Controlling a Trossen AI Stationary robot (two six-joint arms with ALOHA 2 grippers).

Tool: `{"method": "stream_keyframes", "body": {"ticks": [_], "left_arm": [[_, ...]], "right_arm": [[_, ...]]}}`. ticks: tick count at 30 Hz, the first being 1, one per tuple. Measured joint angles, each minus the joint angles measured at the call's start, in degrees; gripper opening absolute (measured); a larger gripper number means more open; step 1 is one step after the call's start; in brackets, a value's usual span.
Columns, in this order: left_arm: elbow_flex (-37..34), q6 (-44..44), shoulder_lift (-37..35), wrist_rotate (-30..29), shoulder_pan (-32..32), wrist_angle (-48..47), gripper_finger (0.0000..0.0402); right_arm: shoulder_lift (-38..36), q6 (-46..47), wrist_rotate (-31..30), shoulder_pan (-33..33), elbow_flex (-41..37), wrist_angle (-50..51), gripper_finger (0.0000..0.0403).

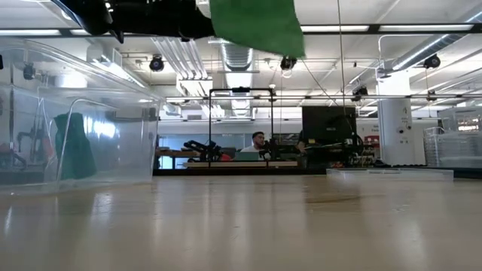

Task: Roll bandage
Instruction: Roll the dark green bandage

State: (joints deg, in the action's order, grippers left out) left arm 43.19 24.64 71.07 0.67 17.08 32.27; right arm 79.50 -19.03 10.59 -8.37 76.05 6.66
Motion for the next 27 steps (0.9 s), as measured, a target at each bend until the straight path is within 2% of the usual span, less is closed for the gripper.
{"method": "stream_keyframes", "body": {"ticks": [10,13,17,27], "left_arm": [[-5.2,-2.8,0.0,0.0,-0.2,2.6,0.0007],[-6.8,-3.2,0.0,2.3,-0.3,2.6,0.0007],[-8.2,-4.2,0.0,6.9,-1.4,2.4,0.0007],[-10.3,-4.2,0.0,7.2,-5.0,-0.4,0.0007]], "right_arm": [[0.0,8.9,-0.1,2.8,4.2,-3.8,0.0000],[0.1,11.0,-0.1,4.5,4.2,-7.0,0.0000],[0.8,13.9,-0.3,8.2,4.2,-10.5,0.0000],[1.9,28.5,-1.9,18.9,4.1,-19.1,0.0000]]}}
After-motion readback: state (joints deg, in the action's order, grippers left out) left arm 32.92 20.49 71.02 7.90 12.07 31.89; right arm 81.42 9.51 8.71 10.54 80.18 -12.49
